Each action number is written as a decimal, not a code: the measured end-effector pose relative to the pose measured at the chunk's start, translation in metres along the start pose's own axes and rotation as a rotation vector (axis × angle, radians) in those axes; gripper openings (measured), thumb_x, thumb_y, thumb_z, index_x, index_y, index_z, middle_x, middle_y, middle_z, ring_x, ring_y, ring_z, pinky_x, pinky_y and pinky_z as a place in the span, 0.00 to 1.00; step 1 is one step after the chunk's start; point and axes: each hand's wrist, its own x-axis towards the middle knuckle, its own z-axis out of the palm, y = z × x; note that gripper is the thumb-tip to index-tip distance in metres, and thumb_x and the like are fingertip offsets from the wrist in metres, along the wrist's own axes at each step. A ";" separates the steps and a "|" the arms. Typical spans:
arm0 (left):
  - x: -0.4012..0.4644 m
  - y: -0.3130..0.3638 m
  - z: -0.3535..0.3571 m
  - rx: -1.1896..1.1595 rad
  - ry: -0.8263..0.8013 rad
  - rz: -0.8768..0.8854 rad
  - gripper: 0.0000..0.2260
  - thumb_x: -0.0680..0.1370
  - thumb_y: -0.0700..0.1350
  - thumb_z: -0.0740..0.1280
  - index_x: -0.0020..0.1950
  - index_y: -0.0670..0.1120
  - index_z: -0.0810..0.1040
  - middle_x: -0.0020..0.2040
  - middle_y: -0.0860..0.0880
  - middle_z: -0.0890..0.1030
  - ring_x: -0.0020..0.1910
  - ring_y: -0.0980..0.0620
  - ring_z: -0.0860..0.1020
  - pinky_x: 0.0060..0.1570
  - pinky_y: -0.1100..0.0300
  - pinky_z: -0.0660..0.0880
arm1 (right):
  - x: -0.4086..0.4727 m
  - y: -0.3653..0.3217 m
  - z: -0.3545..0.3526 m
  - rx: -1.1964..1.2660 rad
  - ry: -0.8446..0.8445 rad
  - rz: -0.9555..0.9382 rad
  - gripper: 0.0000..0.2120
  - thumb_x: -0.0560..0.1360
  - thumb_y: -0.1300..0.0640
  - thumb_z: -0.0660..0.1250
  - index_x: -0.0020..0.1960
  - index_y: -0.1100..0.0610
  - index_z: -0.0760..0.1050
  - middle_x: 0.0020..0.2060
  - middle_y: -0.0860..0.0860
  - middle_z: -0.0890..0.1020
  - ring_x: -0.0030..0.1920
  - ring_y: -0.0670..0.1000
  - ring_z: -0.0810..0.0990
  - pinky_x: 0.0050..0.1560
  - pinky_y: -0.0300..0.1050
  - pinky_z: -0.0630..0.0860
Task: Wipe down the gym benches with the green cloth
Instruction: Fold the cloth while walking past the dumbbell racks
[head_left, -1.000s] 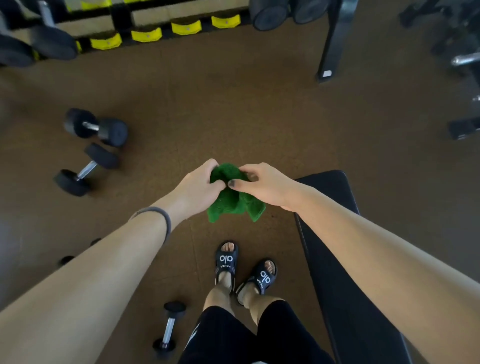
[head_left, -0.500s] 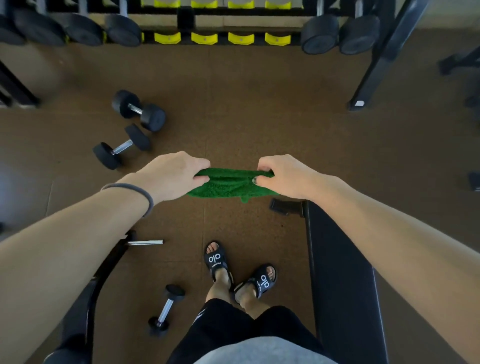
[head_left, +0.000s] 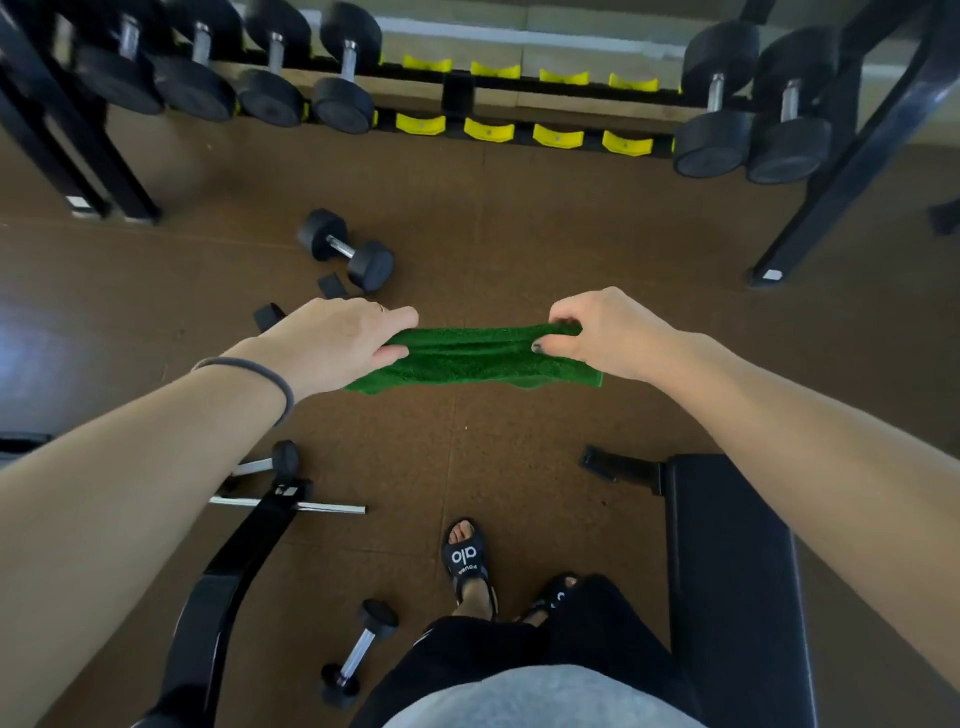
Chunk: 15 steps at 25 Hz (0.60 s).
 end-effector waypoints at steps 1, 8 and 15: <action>-0.003 -0.011 0.001 -0.001 0.004 0.010 0.12 0.85 0.51 0.59 0.67 0.49 0.71 0.38 0.51 0.75 0.33 0.51 0.75 0.34 0.53 0.75 | 0.008 -0.006 -0.002 0.013 -0.014 0.009 0.13 0.81 0.41 0.66 0.51 0.51 0.75 0.38 0.50 0.79 0.30 0.49 0.76 0.33 0.43 0.69; 0.010 -0.034 0.007 -0.681 -0.004 -0.420 0.09 0.85 0.50 0.61 0.61 0.46 0.71 0.38 0.43 0.81 0.30 0.48 0.75 0.30 0.55 0.70 | 0.069 -0.059 0.011 0.261 0.076 0.074 0.14 0.80 0.47 0.69 0.53 0.59 0.81 0.41 0.52 0.84 0.36 0.49 0.83 0.38 0.45 0.81; 0.066 -0.036 -0.020 -0.958 0.064 -0.744 0.10 0.85 0.52 0.62 0.61 0.48 0.74 0.50 0.48 0.79 0.43 0.53 0.77 0.36 0.59 0.71 | 0.126 -0.124 0.006 0.660 -0.130 0.025 0.17 0.86 0.49 0.58 0.50 0.59 0.79 0.44 0.58 0.85 0.45 0.55 0.87 0.48 0.52 0.86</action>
